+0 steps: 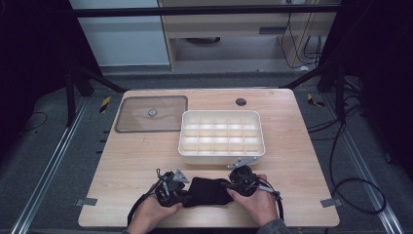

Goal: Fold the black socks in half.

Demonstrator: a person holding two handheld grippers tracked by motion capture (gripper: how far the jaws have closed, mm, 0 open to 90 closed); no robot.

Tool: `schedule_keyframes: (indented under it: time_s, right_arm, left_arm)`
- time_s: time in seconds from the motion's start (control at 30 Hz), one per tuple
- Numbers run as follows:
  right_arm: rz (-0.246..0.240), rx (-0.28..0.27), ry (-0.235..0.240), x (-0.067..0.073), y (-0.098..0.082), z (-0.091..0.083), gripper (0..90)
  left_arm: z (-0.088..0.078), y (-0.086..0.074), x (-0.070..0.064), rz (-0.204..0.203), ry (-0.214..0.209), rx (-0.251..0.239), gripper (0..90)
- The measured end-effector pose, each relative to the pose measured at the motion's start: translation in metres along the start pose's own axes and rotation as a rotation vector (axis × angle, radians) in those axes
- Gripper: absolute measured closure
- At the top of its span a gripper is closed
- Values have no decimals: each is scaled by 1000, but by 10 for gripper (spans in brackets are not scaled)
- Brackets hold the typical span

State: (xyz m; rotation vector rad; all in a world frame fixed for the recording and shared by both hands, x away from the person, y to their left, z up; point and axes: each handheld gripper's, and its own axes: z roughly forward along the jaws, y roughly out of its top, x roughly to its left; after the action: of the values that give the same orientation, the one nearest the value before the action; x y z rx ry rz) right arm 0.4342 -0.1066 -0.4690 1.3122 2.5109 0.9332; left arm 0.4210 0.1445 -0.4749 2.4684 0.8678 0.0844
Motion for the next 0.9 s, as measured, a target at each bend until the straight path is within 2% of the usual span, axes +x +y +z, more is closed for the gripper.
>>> schedule_keyframes:
  time_s: [0.2,0.3,0.6,0.9]
  right_arm:
    - [2,24,13,1,-4,5,598]
    - [0,31,29,1,-7,6,648]
    - [4,40,53,2,-9,7,758]
    - [-3,38,56,4,-9,6,786]
  left_arm:
    - [-1,0,1,4,-2,-2,807]
    - [-1,0,2,4,-1,-5,825]
    - [-3,2,3,8,18,-17,832]
    - [-10,5,4,15,30,-37,834]
